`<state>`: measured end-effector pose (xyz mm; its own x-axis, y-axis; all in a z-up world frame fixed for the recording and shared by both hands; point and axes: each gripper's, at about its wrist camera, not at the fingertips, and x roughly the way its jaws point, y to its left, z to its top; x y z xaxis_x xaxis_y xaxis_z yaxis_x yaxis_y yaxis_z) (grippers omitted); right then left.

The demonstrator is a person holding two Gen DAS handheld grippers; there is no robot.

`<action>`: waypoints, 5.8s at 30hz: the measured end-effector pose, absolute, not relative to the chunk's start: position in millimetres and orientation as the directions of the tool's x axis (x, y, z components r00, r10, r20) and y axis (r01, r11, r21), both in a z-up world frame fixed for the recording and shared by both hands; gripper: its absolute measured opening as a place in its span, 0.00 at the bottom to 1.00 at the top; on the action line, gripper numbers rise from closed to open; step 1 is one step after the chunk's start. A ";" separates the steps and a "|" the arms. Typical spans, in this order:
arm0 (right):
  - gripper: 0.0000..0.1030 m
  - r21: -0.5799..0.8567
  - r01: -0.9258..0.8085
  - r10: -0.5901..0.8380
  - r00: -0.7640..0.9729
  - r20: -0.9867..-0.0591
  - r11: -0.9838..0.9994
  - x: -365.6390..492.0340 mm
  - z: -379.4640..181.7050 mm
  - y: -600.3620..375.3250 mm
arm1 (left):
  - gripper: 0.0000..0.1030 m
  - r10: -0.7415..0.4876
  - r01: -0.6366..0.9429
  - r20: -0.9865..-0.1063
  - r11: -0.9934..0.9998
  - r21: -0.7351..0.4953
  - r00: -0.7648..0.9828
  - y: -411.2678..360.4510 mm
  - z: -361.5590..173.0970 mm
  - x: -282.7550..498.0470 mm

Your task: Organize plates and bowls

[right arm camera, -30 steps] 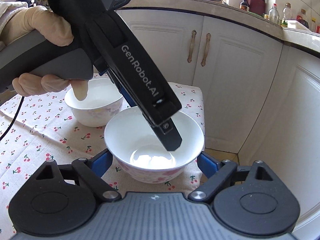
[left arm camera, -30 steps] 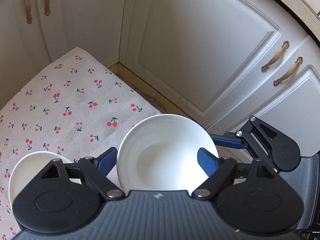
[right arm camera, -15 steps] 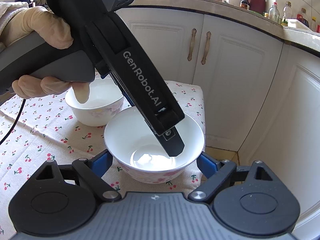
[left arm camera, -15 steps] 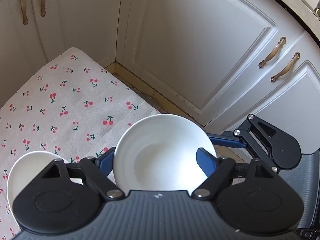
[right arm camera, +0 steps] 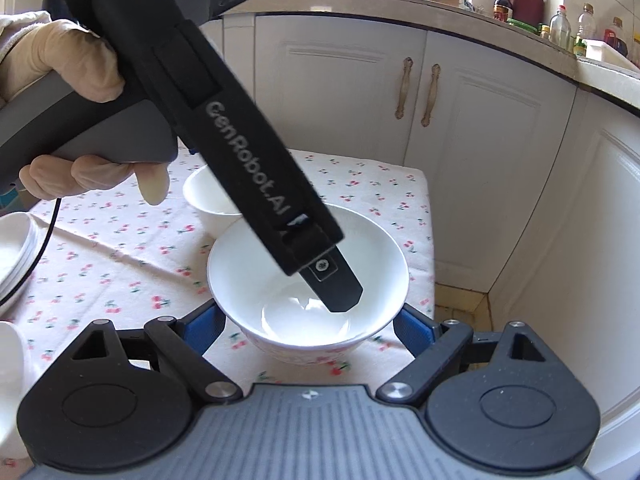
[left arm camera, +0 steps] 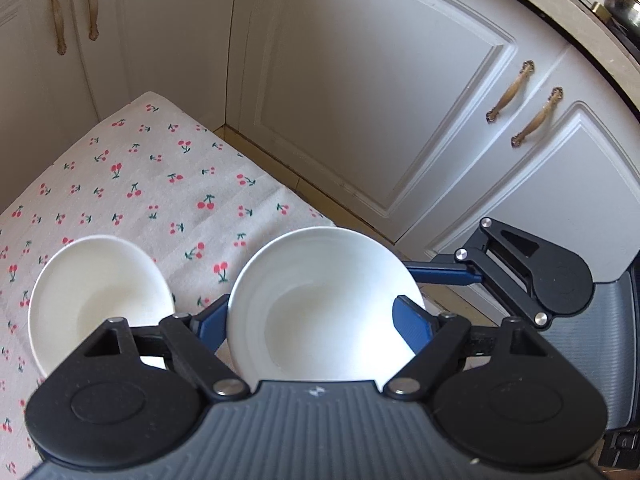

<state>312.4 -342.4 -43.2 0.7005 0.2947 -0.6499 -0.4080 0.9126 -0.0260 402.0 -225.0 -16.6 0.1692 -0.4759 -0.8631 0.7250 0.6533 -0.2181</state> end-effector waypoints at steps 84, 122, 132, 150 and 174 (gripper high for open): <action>0.91 -0.011 -0.602 0.415 0.564 -0.714 0.798 157.2 -34.5 -209.1 | 0.82 -0.480 0.641 -0.838 0.735 -0.222 0.261 -74.0 -18.1 219.3; 1.00 -0.043 -0.544 0.383 0.642 -0.664 0.838 157.4 -24.6 -226.5 | 0.84 -0.474 0.660 -0.823 0.732 -0.171 0.313 -65.9 -9.0 217.7; 1.00 -0.038 -0.541 0.388 0.649 -0.655 0.840 156.4 -21.1 -232.4 | 0.84 -0.476 0.665 -0.817 0.730 -0.159 0.326 -65.6 -1.6 219.9; 1.00 -0.038 -0.514 0.374 0.671 -0.641 0.857 216.0 -6.8 -255.5 | 0.89 -0.462 0.655 -0.792 0.748 -0.105 0.400 -77.8 12.3 282.2; 1.00 -0.058 -0.576 0.400 0.633 -0.663 0.815 359.1 -30.1 -265.4 | 0.90 -0.410 0.564 -0.794 0.819 -0.104 0.448 -107.5 -28.0 429.4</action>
